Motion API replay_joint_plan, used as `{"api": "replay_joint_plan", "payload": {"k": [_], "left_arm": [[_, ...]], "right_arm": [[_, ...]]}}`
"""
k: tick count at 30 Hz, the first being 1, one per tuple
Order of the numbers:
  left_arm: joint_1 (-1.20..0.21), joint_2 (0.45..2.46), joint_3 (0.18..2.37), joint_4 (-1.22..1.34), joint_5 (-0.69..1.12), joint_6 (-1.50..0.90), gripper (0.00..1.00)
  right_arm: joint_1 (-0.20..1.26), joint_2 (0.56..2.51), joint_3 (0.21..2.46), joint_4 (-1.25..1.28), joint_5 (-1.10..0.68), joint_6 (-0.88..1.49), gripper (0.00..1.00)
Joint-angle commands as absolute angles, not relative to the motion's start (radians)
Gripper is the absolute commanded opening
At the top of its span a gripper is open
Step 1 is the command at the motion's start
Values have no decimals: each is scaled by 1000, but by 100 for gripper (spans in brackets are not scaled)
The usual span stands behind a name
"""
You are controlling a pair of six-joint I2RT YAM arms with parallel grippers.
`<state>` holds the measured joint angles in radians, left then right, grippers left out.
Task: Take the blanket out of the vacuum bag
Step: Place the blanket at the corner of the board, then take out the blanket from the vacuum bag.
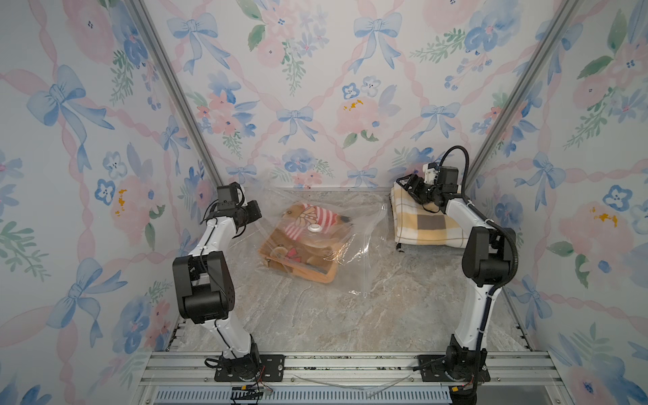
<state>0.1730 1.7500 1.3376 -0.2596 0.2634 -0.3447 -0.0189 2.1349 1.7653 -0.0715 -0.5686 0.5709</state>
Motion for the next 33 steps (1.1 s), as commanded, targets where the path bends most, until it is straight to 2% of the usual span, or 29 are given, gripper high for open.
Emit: {"api": "replay_joint_plan", "payload": {"k": [1,4,8,13,19,23,26,33], "left_arm": [[181,1718,1333,-257,282,-338,0],[182,1718,1333,-256,280,-335,0],[184,1723,1337,-256,291,-339,0],[187,1724,1335,-258,287,-341,0],[187,1724,1333,-257,286,-341,0],[189,1729,1335,-257,290,-343,0],[188,1731,1335,-256,292,-344,0],[193,1740,1339,-256,306,-348,0]], "right_arm": [[7,1989,1737,-208,-480,463,90],[22,1848,1662,-251,-423,489,94],[71,1700,1511,-307,-470,564,96],[180,1524,1238,-226,-503,675,97],[261,1357,975,-98,-445,818,95],[303,1360,899,-71,-444,854,93],[340,1396,837,52,-451,919,94],[444,1546,888,173,-427,996,94]]}}
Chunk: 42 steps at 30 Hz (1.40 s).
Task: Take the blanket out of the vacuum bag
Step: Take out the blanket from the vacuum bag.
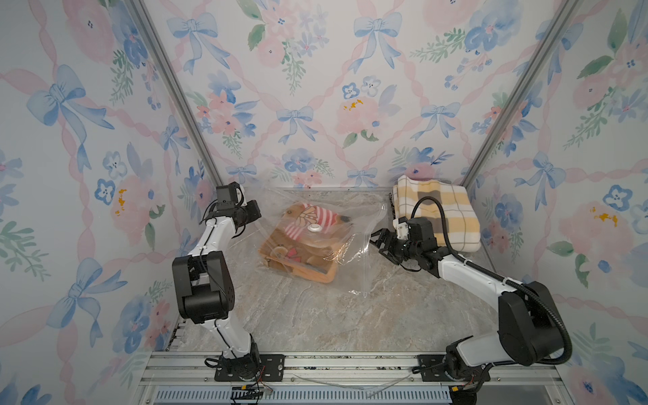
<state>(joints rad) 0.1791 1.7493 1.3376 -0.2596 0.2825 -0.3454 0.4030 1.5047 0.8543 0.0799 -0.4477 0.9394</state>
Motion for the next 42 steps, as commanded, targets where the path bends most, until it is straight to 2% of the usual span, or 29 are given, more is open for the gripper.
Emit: {"api": "replay_joint_plan", "payload": {"k": [1,11,33,38,40,42], "left_arm": [[194,1739,1339,-256,306,-348,0],[195,1753,1340,-257,319,-353,0],[196,1768,1344,-256,342,-364,0],[195,1768,1345,-256,345,-365,0],[196,1769,1345,-257,345,-365,0],[195,1770,1345,-256,345,-365,0]], "right_arm": [[458,1570,896,187,-419,1012,94],[516,1796,911,440,-392,1130,94],[633,2048,1064,575,-331,1179,94],[643,2082,1101,586,-339,1178,85],[644,2090,1113,586,-343,1172,76],[644,2094,1121,591,-346,1173,72]]}}
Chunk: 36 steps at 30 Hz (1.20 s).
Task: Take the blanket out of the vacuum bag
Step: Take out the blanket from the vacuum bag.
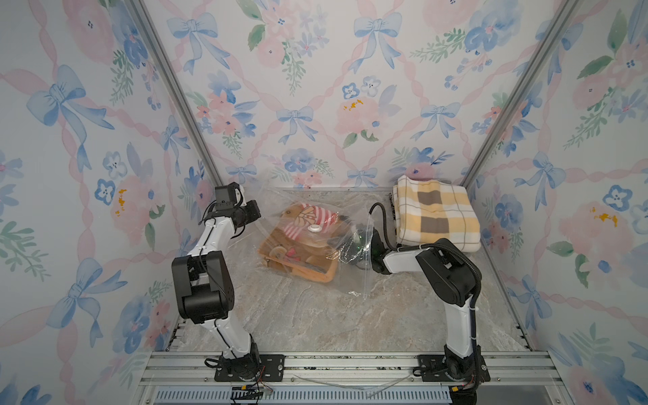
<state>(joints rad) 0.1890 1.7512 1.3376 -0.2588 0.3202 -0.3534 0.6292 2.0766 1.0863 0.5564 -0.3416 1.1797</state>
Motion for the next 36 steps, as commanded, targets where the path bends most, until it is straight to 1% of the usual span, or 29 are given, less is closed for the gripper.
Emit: {"api": "replay_joint_plan", "payload": {"k": [1,3,5,10,11,22,28,31,36], "left_arm": [[194,1771,1345,-257,344,-365,0],[195,1772,1345,-258,344,-365,0],[197,1774,1345,-256,344,-366,0],[213,1783,1342,-246,372,-392,0],[221,1783,1339,-240,374,-398,0],[272,1764,1324,-236,324,-407,0],[277,1762,1322,-237,324,-405,0],[279,1754,1321,-238,309,-402,0],[295,1752,1321,-238,305,-400,0]], "right_arm": [[644,2094,1125,593,-349,1169,69],[644,2094,1128,594,-353,1161,60],[644,2089,1129,600,-357,1150,47],[644,2050,1109,612,-357,1132,6],[643,2035,1101,610,-357,1128,1],[633,1818,1057,490,-373,1095,0],[606,1754,1063,480,-369,1194,0],[593,1691,1054,408,-355,1194,0],[564,1570,964,337,-375,1154,0]]}}
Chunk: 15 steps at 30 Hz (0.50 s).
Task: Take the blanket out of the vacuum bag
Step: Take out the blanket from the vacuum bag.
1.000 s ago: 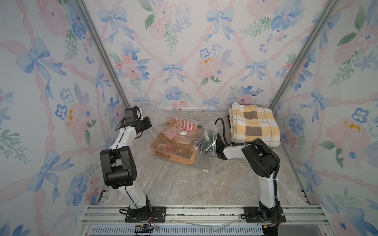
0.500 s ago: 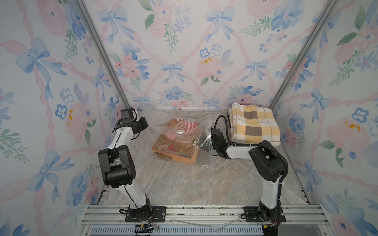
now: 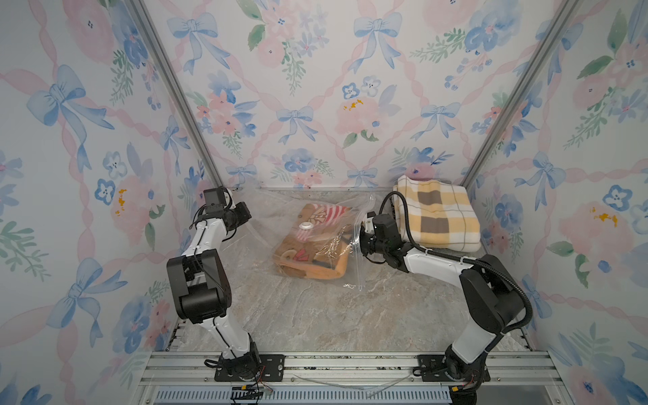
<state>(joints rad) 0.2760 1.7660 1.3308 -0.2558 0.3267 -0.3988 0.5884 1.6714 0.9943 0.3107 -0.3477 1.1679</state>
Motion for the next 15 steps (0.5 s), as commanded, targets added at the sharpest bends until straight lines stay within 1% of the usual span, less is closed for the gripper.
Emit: {"api": "replay_joint_plan", "payload": {"k": [1,4,7,10,11,12,13,14,15], "left_arm": [[302,1751,1319,-239,303,-399,0],[321,1749,1321,-238,309,-396,0],[334,1750,1321,-238,316,-397,0],[334,1750,1321,-239,320,-397,0],[334,1751,1318,-238,321,-396,0],[334,1753,1319,-239,321,-395,0],[334,1753,1319,-238,321,-394,0],[333,1753,1319,-238,321,-395,0],[334,1753,1321,-239,323,-396,0]], "right_arm": [[555,1546,936,324,-374,1145,0],[529,1519,884,274,-396,1088,0],[517,1545,849,317,-454,1049,0],[513,1569,815,324,-416,1009,0],[509,1578,794,348,-407,1009,2],[505,1586,778,380,-407,1015,4],[499,1601,759,423,-411,1028,10],[494,1615,744,459,-417,1037,21],[492,1625,738,476,-422,1042,35]]}}
